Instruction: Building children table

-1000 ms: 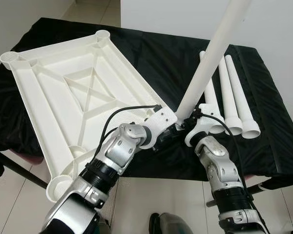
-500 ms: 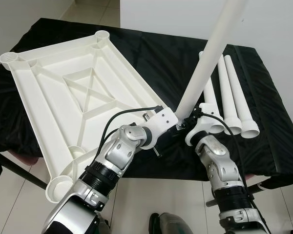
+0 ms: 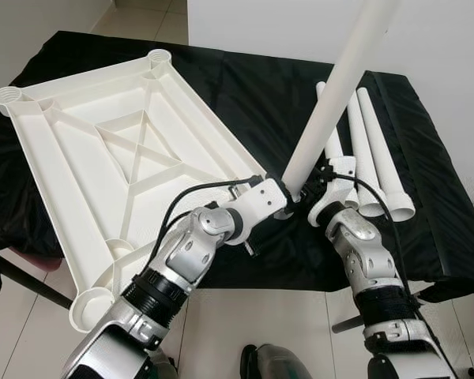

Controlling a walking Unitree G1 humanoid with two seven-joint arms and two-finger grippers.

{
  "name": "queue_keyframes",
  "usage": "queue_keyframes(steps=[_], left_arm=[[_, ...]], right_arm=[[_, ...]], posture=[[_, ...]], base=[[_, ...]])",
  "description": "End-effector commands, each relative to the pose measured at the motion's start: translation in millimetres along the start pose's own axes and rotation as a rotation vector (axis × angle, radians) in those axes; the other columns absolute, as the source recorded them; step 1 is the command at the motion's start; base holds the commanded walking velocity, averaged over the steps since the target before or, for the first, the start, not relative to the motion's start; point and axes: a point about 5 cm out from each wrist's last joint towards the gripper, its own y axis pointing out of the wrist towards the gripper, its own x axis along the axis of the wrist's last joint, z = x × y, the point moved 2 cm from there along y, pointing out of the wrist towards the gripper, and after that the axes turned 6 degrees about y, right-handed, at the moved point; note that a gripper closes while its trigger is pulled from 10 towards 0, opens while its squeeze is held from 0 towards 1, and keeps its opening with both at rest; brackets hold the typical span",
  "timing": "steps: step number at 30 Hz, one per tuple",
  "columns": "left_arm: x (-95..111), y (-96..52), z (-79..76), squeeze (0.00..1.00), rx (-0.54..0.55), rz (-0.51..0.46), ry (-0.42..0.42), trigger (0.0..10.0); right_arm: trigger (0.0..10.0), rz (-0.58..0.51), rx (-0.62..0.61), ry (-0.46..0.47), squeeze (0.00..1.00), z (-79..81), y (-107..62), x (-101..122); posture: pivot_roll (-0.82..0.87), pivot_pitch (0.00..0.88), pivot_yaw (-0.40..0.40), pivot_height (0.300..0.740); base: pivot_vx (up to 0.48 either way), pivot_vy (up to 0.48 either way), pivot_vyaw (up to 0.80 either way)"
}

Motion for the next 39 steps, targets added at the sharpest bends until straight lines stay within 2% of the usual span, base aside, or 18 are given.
queue_keyframes(steps=[1,8,11,14,17,18,19,21,22,23,24,25,26,35,36,37,38,39], left_arm=[[-40.5,-1.5,-12.2,0.00,-0.020,0.139,-0.056,10.0],[-39.3,-4.3,-10.6,0.00,-0.017,0.123,-0.071,10.0],[-38.8,-6.0,-9.5,0.00,-0.016,0.118,-0.075,10.0],[-38.4,-7.2,-8.5,0.00,-0.015,0.117,-0.077,10.0],[-38.7,-8.6,-7.3,0.00,-0.012,0.117,-0.078,10.0],[-39.1,-9.2,-6.4,0.00,-0.010,0.118,-0.077,10.0],[-39.6,-9.8,-5.1,0.00,-0.005,0.119,-0.077,10.0],[-39.9,-10.2,-4.1,0.00,-0.003,0.120,-0.076,10.0],[-40.0,-10.5,-2.9,0.00,0.002,0.121,-0.075,10.0],[-40.0,-10.5,-2.9,0.00,0.002,0.121,-0.075,10.0],[-40.1,-10.7,-1.6,0.00,0.005,0.122,-0.074,10.0],[-40.1,-10.7,-1.6,0.00,0.005,0.122,-0.074,10.0],[-39.6,-10.7,0.4,0.00,0.011,0.121,-0.074,10.0],[-35.2,-10.1,6.2,0.00,0.032,0.113,-0.073,10.0],[-35.1,-9.9,6.1,0.00,0.032,0.112,-0.073,10.0],[-35.1,-9.9,6.1,0.00,0.032,0.112,-0.073,10.0],[-35.0,-9.5,6.1,0.00,0.032,0.112,-0.073,10.0],[-35.0,-9.5,6.1,0.00,0.032,0.112,-0.073,10.0]], right_arm=[[10.0,0.071,-0.032,-0.003,0.00,-15.6,-10.8,-15.8],[10.0,0.116,0.031,0.001,0.00,-15.1,-16.2,-28.3],[9.4,0.147,0.057,0.002,0.00,-18.4,-18.4,-34.1],[10.0,0.155,0.062,-0.004,0.00,-22.2,-18.5,-34.4],[9.4,0.159,0.061,-0.007,0.00,-26.3,-18.7,-34.4],[8.4,0.166,0.071,-0.011,0.00,-27.1,-19.2,-35.1],[0.6,0.172,0.073,-0.010,0.00,-27.8,-19.8,-36.1],[0.6,0.176,0.075,-0.008,0.00,-28.1,-20.3,-36.8],[1.7,0.188,0.085,-0.014,0.00,-28.4,-21.4,-38.8],[1.7,0.188,0.085,-0.014,0.00,-28.4,-21.4,-38.8],[3.3,0.206,0.094,-0.020,0.00,-28.0,-22.7,-41.9],[3.3,0.206,0.094,-0.020,0.00,-28.0,-22.7,-41.9],[10.0,0.225,0.112,-0.024,0.00,-25.9,-24.8,-47.0],[10.0,0.265,0.127,0.002,0.00,-22.1,-27.9,-61.3],[10.0,0.269,0.120,0.000,0.25,-22.6,-28.3,-62.7],[10.0,0.269,0.120,0.000,0.25,-22.6,-28.3,-62.7],[10.0,0.272,0.123,0.019,1.00,-22.3,-29.1,-64.2],[10.0,0.272,0.123,0.019,1.00,-22.3,-29.1,-64.2]], posture=[[-0.06,0.048,-0.068,0.740],[-0.06,0.051,-0.069,0.740],[-0.05,0.050,-0.071,0.740],[-0.05,0.051,-0.071,0.740],[-0.05,0.050,-0.069,0.740],[-0.05,0.049,-0.069,0.740],[-0.05,0.047,-0.068,0.740],[-0.05,0.047,-0.068,0.740],[-0.05,0.045,-0.069,0.740],[-0.05,0.045,-0.069,0.740],[-0.05,0.042,-0.068,0.740],[-0.05,0.042,-0.068,0.740],[-0.05,0.040,-0.069,0.740],[-0.05,0.035,-0.067,0.740],[-0.05,0.033,-0.066,0.740],[-0.05,0.033,-0.066,0.740],[-0.05,0.031,-0.066,0.740],[-0.05,0.031,-0.066,0.740]], base=[[0.000,0.000,0.00],[0.000,0.000,0.00],[0.000,0.000,0.00],[0.000,0.000,0.00],[0.000,0.000,0.00],[0.000,0.000,0.00],[0.000,0.000,0.00],[0.000,0.000,0.00],[0.000,0.000,0.00],[0.000,0.000,0.00],[0.000,0.000,0.00],[0.000,0.000,0.00],[0.000,0.000,0.00],[0.000,0.000,0.00],[0.000,0.000,0.00],[0.000,0.000,0.00],[0.000,0.000,0.00],[0.000,0.000,0.00]])
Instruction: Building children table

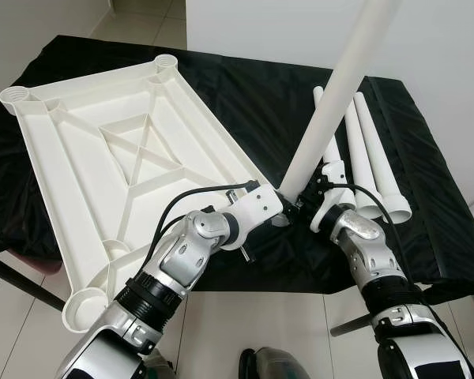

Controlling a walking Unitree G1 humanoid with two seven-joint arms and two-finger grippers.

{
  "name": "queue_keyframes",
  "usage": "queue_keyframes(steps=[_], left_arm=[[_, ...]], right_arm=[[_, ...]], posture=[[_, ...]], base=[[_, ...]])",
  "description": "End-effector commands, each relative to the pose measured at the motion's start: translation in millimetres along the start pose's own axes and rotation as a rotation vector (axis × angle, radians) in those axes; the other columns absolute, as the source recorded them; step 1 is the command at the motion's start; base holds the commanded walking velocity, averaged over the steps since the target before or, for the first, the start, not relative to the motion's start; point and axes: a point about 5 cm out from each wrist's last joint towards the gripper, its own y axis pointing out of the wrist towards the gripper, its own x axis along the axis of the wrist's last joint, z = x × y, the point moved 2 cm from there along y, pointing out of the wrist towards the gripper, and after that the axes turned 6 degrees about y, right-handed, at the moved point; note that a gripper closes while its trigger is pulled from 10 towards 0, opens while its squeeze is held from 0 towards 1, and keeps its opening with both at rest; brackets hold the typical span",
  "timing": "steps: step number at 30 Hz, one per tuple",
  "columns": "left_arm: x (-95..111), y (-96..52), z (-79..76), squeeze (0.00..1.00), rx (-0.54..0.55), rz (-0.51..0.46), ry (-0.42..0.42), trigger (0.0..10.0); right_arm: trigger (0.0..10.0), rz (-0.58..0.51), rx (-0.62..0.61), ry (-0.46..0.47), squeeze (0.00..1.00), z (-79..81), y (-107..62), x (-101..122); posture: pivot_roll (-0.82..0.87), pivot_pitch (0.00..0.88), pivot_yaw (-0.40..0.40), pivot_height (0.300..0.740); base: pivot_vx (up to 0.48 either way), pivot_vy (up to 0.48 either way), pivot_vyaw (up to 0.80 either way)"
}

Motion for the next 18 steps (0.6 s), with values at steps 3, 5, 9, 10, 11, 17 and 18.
queue_keyframes(steps=[3,5,9,10,11,17,18], left_arm=[[-33.7,-4.4,2.0,0.00,0.029,0.121,-0.056,10.0],[-33.7,-4.4,2.0,0.00,0.029,0.121,-0.056,10.0],[-32.1,-3.1,1.0,0.00,0.024,0.117,-0.053,10.0],[-31.7,-2.8,0.8,0.00,0.023,0.115,-0.053,10.0],[-31.7,-2.8,0.8,0.00,0.023,0.115,-0.053,10.0],[-31.3,-2.5,0.2,0.00,0.023,0.114,-0.054,10.0],[-31.2,-2.6,0.0,0.00,0.022,0.114,-0.055,10.0]], right_arm=[[10.0,0.172,-0.111,0.074,1.00,-15.7,-27.7,-42.2],[10.0,0.172,-0.111,0.074,1.00,-15.7,-27.7,-42.2],[10.0,0.183,-0.118,0.051,0.00,-16.3,-28.5,-43.1],[10.0,0.181,-0.118,0.037,0.00,-16.3,-28.5,-42.6],[10.0,0.181,-0.118,0.037,0.00,-16.3,-28.5,-42.6],[10.0,0.104,-0.145,0.026,0.00,-18.8,-24.5,-32.4],[10.0,0.089,-0.143,0.028,0.00,-18.4,-23.0,-30.1]], posture=[[-0.05,0.028,-0.063,0.740],[-0.05,0.028,-0.063,0.740],[-0.06,0.028,-0.066,0.740],[-0.06,0.028,-0.066,0.740],[-0.06,0.028,-0.066,0.740],[-0.06,0.031,-0.064,0.740],[-0.06,0.035,-0.062,0.740]], base=[[0.000,0.000,0.00],[0.000,0.000,0.00],[0.000,0.000,0.00],[0.000,0.000,0.00],[0.000,0.000,0.00],[0.000,0.000,0.00],[0.000,0.000,0.00]])
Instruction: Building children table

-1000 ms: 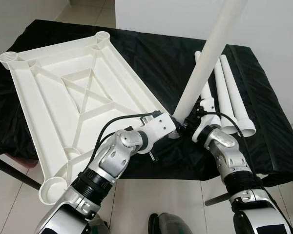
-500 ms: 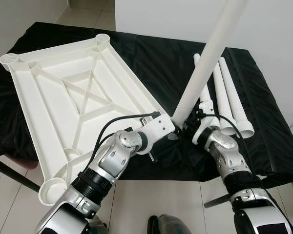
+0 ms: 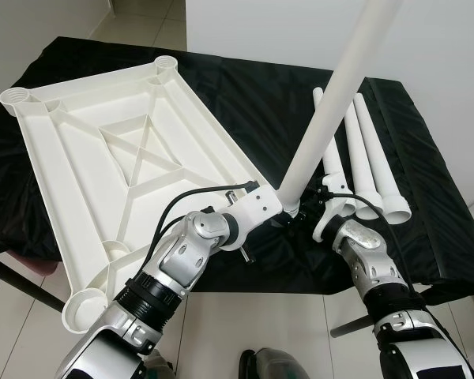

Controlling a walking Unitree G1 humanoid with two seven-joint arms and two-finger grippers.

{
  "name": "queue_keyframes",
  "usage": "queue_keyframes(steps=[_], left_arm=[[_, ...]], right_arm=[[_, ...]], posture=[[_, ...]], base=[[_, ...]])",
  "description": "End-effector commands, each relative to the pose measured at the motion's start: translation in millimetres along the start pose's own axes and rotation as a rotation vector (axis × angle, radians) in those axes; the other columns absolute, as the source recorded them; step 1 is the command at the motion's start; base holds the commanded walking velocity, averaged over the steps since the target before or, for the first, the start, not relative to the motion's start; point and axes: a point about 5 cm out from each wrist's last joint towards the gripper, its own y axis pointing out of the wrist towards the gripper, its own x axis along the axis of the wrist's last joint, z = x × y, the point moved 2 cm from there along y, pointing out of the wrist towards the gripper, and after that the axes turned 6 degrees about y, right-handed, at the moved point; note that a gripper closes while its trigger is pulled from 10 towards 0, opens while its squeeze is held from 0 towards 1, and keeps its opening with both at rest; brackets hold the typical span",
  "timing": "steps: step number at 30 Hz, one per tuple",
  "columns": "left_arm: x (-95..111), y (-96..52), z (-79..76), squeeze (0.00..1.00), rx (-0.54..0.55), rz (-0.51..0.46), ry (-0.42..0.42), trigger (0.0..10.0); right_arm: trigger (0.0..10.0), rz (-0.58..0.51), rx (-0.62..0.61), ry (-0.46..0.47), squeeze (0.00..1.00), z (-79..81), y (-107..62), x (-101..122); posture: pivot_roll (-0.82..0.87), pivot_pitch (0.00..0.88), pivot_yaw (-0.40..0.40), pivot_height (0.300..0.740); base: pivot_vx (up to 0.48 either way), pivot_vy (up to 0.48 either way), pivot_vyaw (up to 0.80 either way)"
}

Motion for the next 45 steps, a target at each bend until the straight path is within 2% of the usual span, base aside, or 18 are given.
queue_keyframes(steps=[1,3,4,5,10,19,23,27,29,32,41,42,43,44,45], left_arm=[[-30.6,-2.7,-0.2,0.00,0.023,0.112,-0.053,10.0],[-30.6,-2.6,-0.4,0.00,0.022,0.112,-0.053,10.0],[-30.5,-2.5,-0.8,0.00,0.021,0.112,-0.053,10.0],[-30.3,-2.3,-1.1,0.00,0.020,0.111,-0.054,10.0],[-29.3,-2.3,-1.7,0.00,0.020,0.109,-0.056,10.0],[-30.0,-3.0,-3.7,0.00,0.021,0.110,-0.063,10.0],[-30.2,-3.1,-4.5,0.00,0.020,0.111,-0.065,10.0],[-30.0,-3.1,-5.4,0.00,0.017,0.111,-0.067,10.0],[-30.0,-3.1,-5.4,0.00,0.017,0.111,-0.067,10.0],[-30.3,-3.6,-5.6,0.00,0.015,0.112,-0.067,10.0],[-29.8,-3.1,-6.0,0.00,0.014,0.112,-0.066,10.0],[-29.4,-2.8,-6.1,0.00,0.012,0.111,-0.064,10.0],[-29.2,-2.5,-6.1,0.00,0.011,0.111,-0.062,10.0],[-29.0,-2.3,-6.1,0.00,0.011,0.110,-0.062,10.0],[-29.0,-2.3,-6.1,0.00,0.011,0.110,-0.062,10.0]], right_arm=[[10.0,0.067,-0.117,0.031,0.00,-16.8,-15.0,-17.6],[10.0,0.060,-0.119,0.036,0.00,-16.7,-13.7,-16.7],[4.5,0.060,-0.113,0.046,0.00,-15.9,-12.6,-16.8],[0.0,0.060,-0.106,0.051,0.00,-14.4,-11.5,-17.2],[0.0,0.061,-0.097,0.055,0.00,-11.1,-10.7,-18.1],[0.0,0.037,-0.204,0.035,0.00,-4.1,-8.9,-11.5],[0.0,0.033,-0.297,0.074,0.00,1.7,-7.3,-12.2],[0.0,0.010,-0.454,0.110,0.00,13.6,-4.0,-12.7],[0.0,0.010,-0.454,0.110,0.00,13.6,-4.0,-12.7],[0.0,-0.014,-0.585,0.080,0.00,17.5,-3.5,-6.8],[0.0,-0.019,-0.629,0.103,0.00,18.2,-6.8,-2.5],[3.5,-0.019,-0.628,0.099,0.00,18.4,-6.9,-1.2],[10.0,-0.027,-0.591,0.109,0.00,20.6,-4.6,0.4],[10.0,-0.040,-0.546,0.128,1.00,22.0,-2.7,3.0],[10.0,-0.040,-0.546,0.128,1.00,22.0,-2.7,3.0]], posture=[[-0.06,0.035,-0.061,0.740],[-0.06,0.035,-0.062,0.740],[-0.06,0.038,-0.063,0.740],[-0.06,0.038,-0.063,0.740],[-0.05,0.047,-0.068,0.740],[-0.05,0.053,-0.072,0.740],[-0.05,0.060,-0.073,0.740],[-0.05,0.064,-0.072,0.740],[-0.05,0.064,-0.072,0.740],[-0.05,0.067,-0.075,0.740],[-0.05,0.064,-0.070,0.740],[-0.05,0.064,-0.070,0.740],[-0.05,0.063,-0.068,0.740],[-0.05,0.060,-0.068,0.740],[-0.05,0.060,-0.068,0.740]], base=[[0.000,0.000,0.00],[0.000,0.000,0.00],[0.000,0.000,0.00],[0.000,0.000,0.00],[0.000,0.000,0.00],[0.000,0.000,0.00],[0.000,0.000,0.00],[0.000,0.000,0.00],[0.000,0.000,0.00],[0.000,0.000,0.00],[0.000,0.000,0.00],[0.000,0.000,0.00],[0.000,0.000,0.00],[0.000,0.000,0.00],[0.000,0.000,0.00]])
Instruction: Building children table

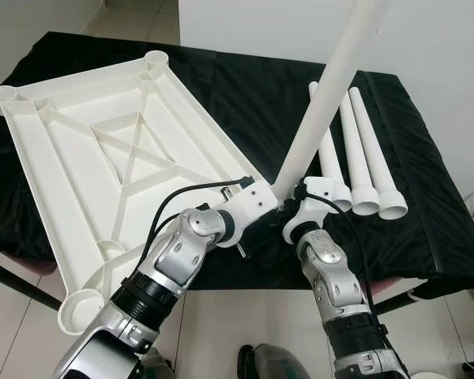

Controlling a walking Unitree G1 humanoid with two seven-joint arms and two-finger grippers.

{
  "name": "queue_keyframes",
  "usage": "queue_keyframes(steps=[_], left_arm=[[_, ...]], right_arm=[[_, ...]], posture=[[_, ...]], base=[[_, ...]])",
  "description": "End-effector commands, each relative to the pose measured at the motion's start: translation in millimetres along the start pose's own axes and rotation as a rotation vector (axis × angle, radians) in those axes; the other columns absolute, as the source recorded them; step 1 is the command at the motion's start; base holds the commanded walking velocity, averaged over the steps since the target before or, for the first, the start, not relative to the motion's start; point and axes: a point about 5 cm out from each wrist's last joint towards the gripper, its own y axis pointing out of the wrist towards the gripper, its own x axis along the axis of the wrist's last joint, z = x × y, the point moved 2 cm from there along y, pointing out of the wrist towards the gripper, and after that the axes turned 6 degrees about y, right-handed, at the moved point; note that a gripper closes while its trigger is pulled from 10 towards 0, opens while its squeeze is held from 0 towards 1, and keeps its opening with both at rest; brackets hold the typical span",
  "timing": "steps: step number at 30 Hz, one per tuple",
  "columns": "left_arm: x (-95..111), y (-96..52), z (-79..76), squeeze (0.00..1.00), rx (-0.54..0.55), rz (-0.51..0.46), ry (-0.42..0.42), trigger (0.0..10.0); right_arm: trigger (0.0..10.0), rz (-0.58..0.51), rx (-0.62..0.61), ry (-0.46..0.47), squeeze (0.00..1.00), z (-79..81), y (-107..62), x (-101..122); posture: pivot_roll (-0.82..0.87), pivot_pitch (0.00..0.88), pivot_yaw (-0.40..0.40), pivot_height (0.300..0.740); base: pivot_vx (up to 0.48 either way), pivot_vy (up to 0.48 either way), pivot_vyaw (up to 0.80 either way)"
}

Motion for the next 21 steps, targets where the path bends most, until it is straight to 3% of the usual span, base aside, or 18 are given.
queue_keyframes(steps=[1,7,8,10,13,21], left_arm=[[-29.6,3.2,-11.4,0.00,-0.015,0.109,-0.052,10.0],[-28.6,3.3,-9.7,0.00,-0.013,0.108,-0.046,10.0],[-28.4,3.0,-9.7,0.00,-0.013,0.107,-0.046,10.0],[-28.3,2.8,-9.7,0.00,-0.013,0.107,-0.044,10.0],[-28.0,2.9,-10.0,0.00,-0.015,0.106,-0.042,10.0],[-25.5,4.3,-12.3,0.00,-0.021,0.100,-0.037,10.0]], right_arm=[[10.0,0.048,-0.046,0.031,1.00,-17.9,-3.6,-8.1],[10.0,0.042,0.156,0.014,1.00,-26.1,0.4,-0.4],[10.0,0.045,0.177,-0.004,0.00,-31.1,1.1,0.7],[10.0,0.050,0.208,-0.007,0.00,-33.7,1.6,1.3],[10.0,0.080,0.356,-0.017,0.00,-34.3,0.1,0.9],[10.0,0.086,0.485,-0.038,0.00,-38.9,0.7,1.4]], posture=[[-0.05,0.058,-0.069,0.740],[-0.05,0.054,-0.065,0.740],[-0.05,0.051,-0.064,0.740],[-0.05,0.048,-0.064,0.740],[-0.05,0.046,-0.063,0.740],[-0.04,0.037,-0.059,0.740]], base=[[0.000,0.000,0.00],[0.000,0.000,0.00],[0.000,0.000,0.00],[0.000,0.000,0.00],[0.000,0.000,0.00],[0.000,0.000,0.00]])
